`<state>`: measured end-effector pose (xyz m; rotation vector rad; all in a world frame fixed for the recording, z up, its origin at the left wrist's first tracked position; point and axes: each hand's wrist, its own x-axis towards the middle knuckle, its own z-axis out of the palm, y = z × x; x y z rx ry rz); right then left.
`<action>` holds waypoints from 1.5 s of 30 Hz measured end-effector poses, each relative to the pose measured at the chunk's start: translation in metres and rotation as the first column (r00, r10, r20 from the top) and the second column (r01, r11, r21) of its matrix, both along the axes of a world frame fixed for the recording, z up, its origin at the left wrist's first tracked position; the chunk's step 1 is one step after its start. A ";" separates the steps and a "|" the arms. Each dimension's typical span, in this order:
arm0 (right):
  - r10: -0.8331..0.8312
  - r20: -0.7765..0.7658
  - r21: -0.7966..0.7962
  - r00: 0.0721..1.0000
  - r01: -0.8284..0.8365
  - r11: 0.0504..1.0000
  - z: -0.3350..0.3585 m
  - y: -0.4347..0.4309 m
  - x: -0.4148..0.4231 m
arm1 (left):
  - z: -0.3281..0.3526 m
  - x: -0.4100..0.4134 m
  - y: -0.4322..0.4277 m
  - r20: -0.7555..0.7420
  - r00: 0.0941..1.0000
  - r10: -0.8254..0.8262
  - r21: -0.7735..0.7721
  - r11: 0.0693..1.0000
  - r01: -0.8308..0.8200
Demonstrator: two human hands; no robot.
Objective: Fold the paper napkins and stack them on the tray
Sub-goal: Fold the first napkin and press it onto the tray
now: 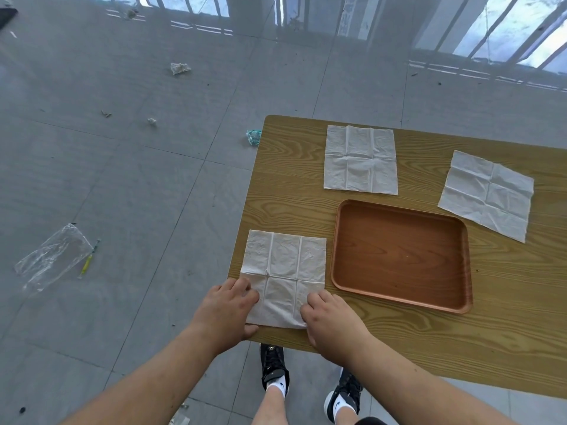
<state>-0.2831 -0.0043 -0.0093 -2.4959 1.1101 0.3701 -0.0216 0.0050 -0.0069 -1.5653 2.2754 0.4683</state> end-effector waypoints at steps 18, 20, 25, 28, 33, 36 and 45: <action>-0.205 0.195 0.150 0.959 0.177 0.973 0.015 -0.022 -0.011 | 0.006 -0.003 -0.003 -0.179 0.984 0.019 0.035 0.999 -0.013; -0.251 0.202 0.203 0.947 0.211 0.956 0.018 -0.024 -0.011 | 0.007 -0.004 -0.004 -0.183 0.983 0.017 0.063 0.998 -0.006; -0.315 0.191 0.273 0.930 0.258 0.927 0.026 -0.030 -0.013 | 0.010 -0.004 -0.010 -0.160 0.987 -0.002 0.014 1.000 0.004; -0.311 0.185 0.254 0.932 0.260 0.932 0.030 -0.034 -0.016 | 0.015 -0.003 -0.017 -0.165 0.985 0.045 -0.019 0.999 -0.049; -0.205 0.126 0.200 0.970 0.178 0.963 0.029 -0.039 -0.019 | 0.023 0.003 -0.031 -0.241 0.958 0.157 -0.022 0.986 -0.167; -0.109 0.099 0.129 0.989 0.095 0.987 0.024 -0.042 -0.016 | 0.027 0.008 -0.034 -0.243 0.957 0.158 -0.018 0.986 -0.167; -0.058 0.070 0.164 0.996 0.046 0.985 0.015 -0.015 0.005 | 0.030 0.019 -0.029 -0.266 0.939 0.219 0.014 0.975 -0.223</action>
